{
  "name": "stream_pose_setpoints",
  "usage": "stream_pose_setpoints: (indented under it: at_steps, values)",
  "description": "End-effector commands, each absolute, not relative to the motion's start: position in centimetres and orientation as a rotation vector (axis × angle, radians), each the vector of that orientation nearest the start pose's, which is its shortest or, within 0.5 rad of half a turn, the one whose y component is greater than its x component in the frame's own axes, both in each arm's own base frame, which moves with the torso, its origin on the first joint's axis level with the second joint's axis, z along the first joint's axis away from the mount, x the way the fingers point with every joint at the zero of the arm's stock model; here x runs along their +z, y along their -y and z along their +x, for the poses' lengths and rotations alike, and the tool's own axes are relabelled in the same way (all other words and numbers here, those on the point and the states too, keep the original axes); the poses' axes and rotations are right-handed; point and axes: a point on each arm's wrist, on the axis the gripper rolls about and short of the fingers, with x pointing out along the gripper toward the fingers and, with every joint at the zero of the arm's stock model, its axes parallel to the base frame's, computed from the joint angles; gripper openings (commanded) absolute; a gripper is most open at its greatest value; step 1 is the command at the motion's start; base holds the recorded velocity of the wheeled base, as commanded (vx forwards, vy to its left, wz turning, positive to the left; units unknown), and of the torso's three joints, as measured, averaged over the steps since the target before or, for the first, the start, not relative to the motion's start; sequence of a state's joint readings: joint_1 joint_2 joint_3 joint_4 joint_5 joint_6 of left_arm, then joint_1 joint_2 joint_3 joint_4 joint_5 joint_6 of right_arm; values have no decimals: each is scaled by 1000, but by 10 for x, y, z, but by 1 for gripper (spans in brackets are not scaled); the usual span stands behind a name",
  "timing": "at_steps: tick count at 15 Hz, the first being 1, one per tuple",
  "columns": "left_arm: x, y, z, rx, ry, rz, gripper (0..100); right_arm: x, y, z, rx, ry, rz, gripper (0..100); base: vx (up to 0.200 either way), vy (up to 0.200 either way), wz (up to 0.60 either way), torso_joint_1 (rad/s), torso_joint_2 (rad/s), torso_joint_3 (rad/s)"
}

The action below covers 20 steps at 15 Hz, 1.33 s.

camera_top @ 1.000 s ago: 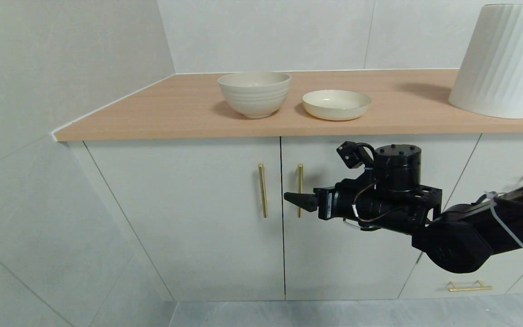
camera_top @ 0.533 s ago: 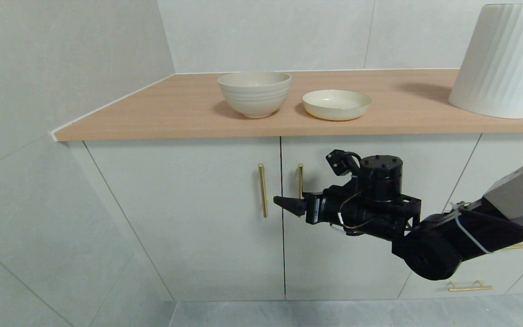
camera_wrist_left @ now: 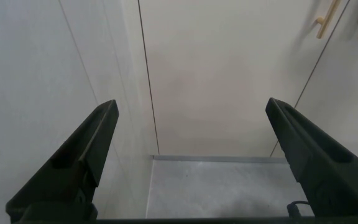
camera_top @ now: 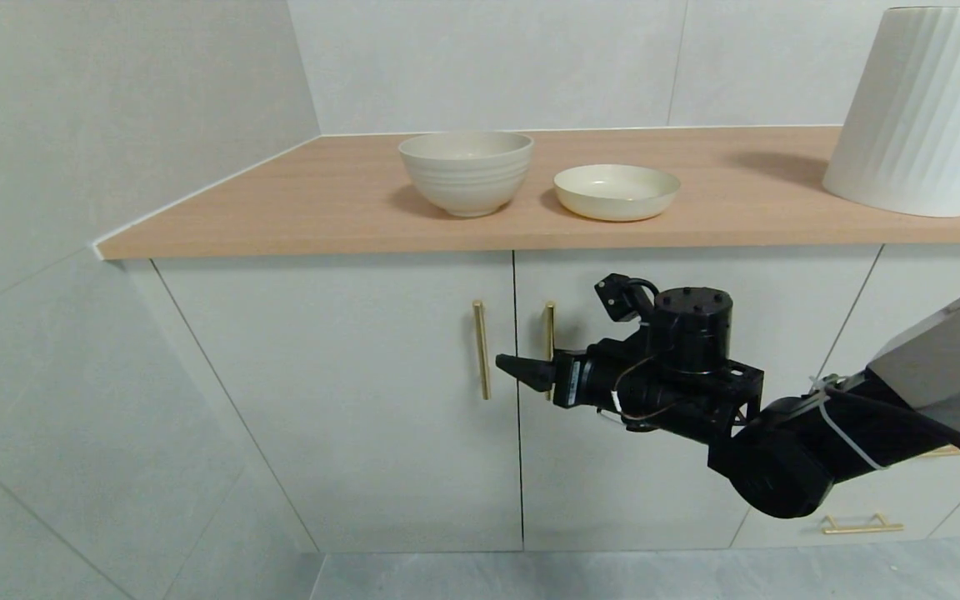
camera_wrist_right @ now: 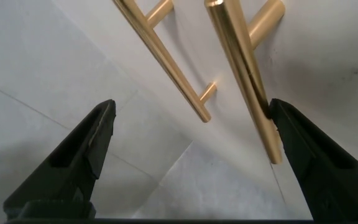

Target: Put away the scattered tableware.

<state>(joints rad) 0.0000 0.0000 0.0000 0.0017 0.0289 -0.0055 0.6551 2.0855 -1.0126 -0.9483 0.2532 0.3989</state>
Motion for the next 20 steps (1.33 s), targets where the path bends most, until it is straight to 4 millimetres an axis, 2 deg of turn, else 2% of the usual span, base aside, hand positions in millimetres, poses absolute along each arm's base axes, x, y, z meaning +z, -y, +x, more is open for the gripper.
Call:
stream_pose_setpoints:
  at_steps: [1, 5, 7, 10, 16, 18, 20]
  values:
    - [75, -1, -23, 29, -1, -6, 100, 132, -252, 308, 893, -310, 346, 100, 0, 0, 0, 0, 0, 0]
    - [75, -1, -23, 29, -1, -6, 100, 134, -258, 301, 914, -325, 373, 100, 0, 0, 0, 0, 0, 0]
    - [75, -1, -23, 29, -1, -6, 100, 137, -257, 298, 916, -323, 375, 100, 0, 0, 0, 0, 0, 0]
    - [75, -1, -23, 29, -1, -6, 100, 144, -249, 283, 929, -332, 374, 100, 0, 0, 0, 0, 0, 0]
    - [75, -1, -23, 29, -1, -3, 100, 173, -218, 232, 1055, -331, 375, 100, 0, 0, 0, 0, 0, 0]
    - [75, -1, -23, 29, -2, -2, 100, 173, -211, 219, 1094, -354, 368, 100, 0, 0, 0, 0, 0, 0]
    - [75, -1, -23, 29, -2, 0, 100, 163, -199, 196, 1151, -417, 354, 100, 0, 0, 0, 0, 0, 0]
